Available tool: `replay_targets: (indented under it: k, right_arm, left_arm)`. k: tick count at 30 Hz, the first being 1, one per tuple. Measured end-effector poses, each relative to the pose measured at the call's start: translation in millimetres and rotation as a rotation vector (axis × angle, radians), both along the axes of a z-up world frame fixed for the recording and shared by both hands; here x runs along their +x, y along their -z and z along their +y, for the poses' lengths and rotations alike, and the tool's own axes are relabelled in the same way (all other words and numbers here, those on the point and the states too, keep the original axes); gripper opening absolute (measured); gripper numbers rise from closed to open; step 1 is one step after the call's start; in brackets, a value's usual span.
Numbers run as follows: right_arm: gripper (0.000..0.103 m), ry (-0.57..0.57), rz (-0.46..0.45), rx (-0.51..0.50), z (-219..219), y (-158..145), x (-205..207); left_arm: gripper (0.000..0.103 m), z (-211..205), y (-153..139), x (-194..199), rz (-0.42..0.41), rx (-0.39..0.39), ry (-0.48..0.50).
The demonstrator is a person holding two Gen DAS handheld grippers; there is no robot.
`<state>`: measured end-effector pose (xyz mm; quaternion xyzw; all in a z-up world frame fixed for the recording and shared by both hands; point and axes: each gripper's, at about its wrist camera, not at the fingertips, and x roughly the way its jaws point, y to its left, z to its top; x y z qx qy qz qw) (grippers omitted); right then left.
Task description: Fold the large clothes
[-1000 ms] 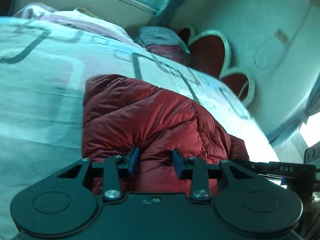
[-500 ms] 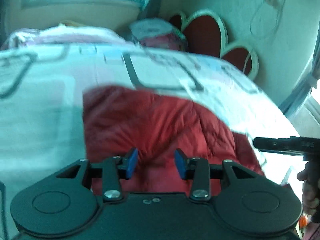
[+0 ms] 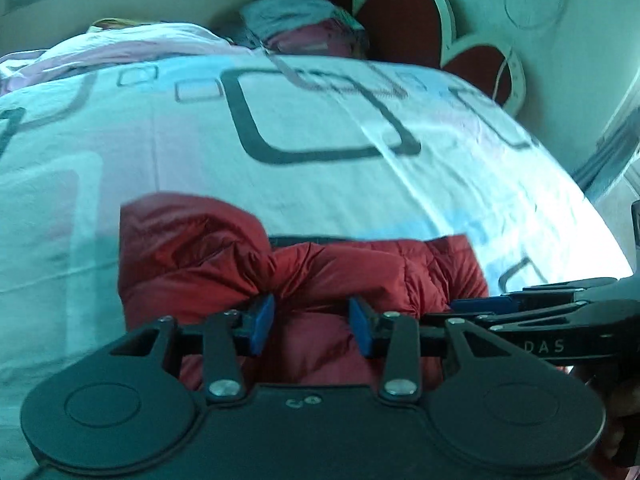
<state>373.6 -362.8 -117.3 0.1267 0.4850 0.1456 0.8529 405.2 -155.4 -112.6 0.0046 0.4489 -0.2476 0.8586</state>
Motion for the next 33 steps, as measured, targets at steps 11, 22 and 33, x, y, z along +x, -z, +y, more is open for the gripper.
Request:
replay_targets:
  k: [11, 22, 33]
  right_arm:
    - [0.042, 0.020, -0.035, 0.013, -3.4, 10.6, -7.9]
    - [0.042, -0.044, -0.118, -0.023, -8.5, -65.8, -70.9]
    - [0.042, -0.155, -0.066, -0.057, -3.8, -32.9, -132.8]
  left_arm:
    - [0.040, -17.7, 8.9, -9.3, -0.035, 0.112, 0.039]
    - [0.040, 3.7, -63.4, -96.1, -0.134, 0.014, -0.004]
    - [0.038, 9.5, -39.0, -171.0, -0.031, 0.034, 0.001]
